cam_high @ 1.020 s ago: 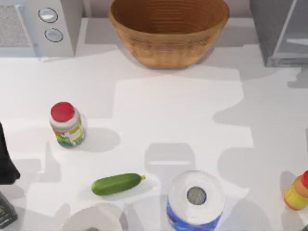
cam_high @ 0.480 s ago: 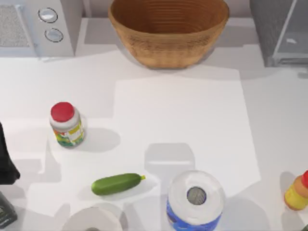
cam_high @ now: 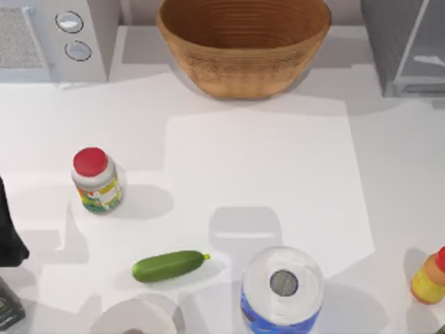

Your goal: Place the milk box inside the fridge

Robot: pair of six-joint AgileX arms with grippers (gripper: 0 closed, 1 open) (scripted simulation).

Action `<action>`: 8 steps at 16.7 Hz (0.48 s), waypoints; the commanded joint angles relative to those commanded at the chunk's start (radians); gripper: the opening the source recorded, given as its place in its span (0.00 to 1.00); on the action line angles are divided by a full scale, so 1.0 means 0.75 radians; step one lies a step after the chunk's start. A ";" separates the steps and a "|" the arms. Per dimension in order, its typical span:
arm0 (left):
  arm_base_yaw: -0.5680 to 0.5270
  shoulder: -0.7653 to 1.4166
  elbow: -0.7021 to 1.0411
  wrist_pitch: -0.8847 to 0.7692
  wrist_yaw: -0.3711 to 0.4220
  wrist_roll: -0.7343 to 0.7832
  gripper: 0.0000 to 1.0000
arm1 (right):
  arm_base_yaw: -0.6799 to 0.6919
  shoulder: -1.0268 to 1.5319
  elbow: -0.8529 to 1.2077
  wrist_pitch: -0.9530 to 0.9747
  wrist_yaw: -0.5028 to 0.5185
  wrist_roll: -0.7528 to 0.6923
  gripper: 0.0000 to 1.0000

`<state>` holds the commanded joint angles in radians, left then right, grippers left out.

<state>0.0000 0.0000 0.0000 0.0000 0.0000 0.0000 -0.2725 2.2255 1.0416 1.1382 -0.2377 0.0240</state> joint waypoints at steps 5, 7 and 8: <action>0.000 0.000 0.000 0.000 0.000 0.000 1.00 | 0.039 0.142 0.371 -0.185 0.015 -0.007 0.00; 0.000 0.000 0.000 0.000 0.000 0.000 1.00 | 0.053 0.187 0.548 -0.268 0.020 -0.015 0.00; 0.000 0.000 0.000 0.000 0.000 0.000 1.00 | 0.060 0.212 0.617 -0.314 0.024 -0.018 0.00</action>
<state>0.0000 0.0000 0.0000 0.0000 0.0000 0.0000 -0.2275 2.3843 1.5040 0.9025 -0.2196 0.0104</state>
